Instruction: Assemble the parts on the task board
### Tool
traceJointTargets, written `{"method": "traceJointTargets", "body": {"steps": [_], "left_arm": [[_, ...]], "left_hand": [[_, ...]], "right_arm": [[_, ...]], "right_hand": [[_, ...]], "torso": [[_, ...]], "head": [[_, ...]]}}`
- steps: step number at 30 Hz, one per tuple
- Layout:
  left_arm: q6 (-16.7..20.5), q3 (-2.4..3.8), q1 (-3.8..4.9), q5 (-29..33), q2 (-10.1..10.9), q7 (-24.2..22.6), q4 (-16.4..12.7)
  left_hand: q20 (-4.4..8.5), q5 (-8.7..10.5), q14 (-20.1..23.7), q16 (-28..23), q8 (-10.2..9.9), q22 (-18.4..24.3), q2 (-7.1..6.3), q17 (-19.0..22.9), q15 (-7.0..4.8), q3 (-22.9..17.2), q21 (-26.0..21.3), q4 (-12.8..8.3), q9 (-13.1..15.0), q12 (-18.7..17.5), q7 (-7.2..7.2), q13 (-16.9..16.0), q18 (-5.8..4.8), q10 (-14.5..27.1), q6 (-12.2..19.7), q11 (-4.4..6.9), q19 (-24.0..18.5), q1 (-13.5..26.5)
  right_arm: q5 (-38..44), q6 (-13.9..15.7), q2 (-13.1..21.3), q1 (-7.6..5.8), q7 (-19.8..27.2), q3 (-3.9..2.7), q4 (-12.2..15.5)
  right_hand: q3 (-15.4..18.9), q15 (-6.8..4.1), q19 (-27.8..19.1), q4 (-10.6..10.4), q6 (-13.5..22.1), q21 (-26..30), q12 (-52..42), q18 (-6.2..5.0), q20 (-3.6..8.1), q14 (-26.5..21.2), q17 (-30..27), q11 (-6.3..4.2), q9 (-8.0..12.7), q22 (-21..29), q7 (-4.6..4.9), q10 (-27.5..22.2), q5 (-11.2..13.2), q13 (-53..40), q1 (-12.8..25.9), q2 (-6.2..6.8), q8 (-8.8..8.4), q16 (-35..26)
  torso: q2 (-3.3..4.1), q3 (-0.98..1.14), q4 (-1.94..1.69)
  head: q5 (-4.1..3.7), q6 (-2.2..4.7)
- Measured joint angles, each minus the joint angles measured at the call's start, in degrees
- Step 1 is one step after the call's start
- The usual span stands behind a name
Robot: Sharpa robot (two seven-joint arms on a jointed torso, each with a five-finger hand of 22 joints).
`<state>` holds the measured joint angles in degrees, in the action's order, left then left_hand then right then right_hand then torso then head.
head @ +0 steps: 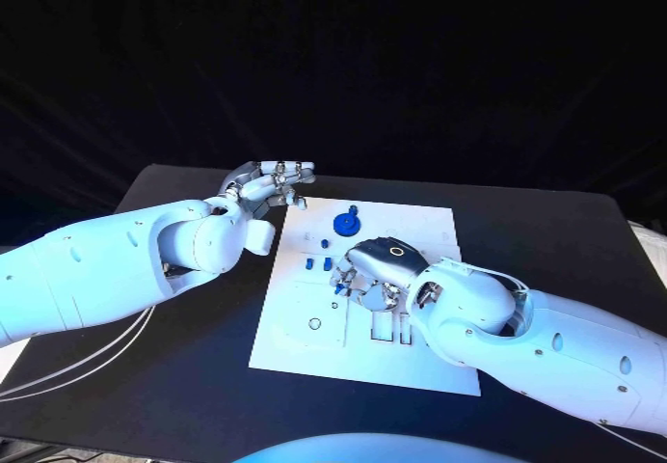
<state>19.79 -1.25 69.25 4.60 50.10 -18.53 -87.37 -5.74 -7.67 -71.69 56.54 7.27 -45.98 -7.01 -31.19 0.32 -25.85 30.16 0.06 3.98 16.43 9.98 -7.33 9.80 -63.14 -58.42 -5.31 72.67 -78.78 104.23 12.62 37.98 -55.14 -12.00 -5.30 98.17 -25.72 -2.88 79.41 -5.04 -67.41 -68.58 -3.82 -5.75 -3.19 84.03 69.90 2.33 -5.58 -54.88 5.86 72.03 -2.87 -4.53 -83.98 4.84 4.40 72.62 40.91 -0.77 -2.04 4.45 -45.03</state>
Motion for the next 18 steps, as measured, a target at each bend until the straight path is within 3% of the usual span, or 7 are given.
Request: {"method": "traceJointTargets", "body": {"steps": [18], "left_arm": [[-0.02, 0.00, 0.00, -0.04, -0.15, 0.02, -0.23]], "left_hand": [[0.00, 0.00, 0.00, 0.00, 0.00, 0.06, 0.00, 0.05, 0.00, 0.00, -0.21, 0.00, -0.05, 0.40, -0.20, -0.05, 0.00, 0.20, 0.20, -0.20, 0.00, 0.00]], "right_arm": [[0.84, -2.91, -2.05, 0.88, 0.50, 0.96, -2.14]], "right_hand": [[0.01, 0.22, 0.20, 0.00, 0.16, 0.00, 0.10, 0.00, -0.20, -0.22, -0.01, 0.20, -0.09, 0.01, 0.14, 0.19, 0.03, 0.17, 0.23, 0.24, -0.12, 0.10]], "torso": [[0.03, 0.12, 0.01]], "head": [[0.92, -0.84]]}}
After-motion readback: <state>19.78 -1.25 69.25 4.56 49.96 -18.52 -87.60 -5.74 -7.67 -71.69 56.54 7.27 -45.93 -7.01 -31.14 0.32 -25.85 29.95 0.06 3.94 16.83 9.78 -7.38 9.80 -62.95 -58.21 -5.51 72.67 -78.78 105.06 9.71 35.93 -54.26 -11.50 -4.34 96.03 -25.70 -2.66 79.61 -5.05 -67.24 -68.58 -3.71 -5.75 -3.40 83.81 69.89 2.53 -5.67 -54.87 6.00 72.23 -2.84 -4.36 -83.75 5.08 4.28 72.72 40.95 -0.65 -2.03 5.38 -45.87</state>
